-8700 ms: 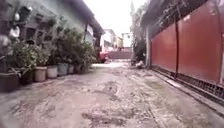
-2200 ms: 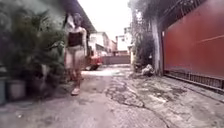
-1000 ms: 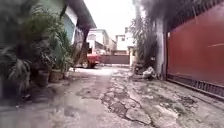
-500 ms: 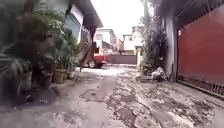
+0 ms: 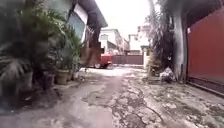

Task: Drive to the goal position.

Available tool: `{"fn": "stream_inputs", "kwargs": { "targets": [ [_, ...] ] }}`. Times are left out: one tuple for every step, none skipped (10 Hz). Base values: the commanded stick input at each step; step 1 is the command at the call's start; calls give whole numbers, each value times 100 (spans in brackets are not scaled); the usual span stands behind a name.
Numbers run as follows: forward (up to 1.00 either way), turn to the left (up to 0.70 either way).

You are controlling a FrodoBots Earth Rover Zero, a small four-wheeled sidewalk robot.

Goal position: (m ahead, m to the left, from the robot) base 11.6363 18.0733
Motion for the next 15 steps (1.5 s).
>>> {"fn": "stream_inputs", "kwargs": {
  "targets": [
    [30, 0],
    [30, -25],
    [30, -27],
    [30, -27],
    [30, -27],
    [30, -27],
    [30, -27],
    [30, -14],
    [30, 0],
    [30, 0],
    [30, 0],
    [30, 0],
    [30, 0],
    [30, 0],
    [30, 0]
  ]
}}
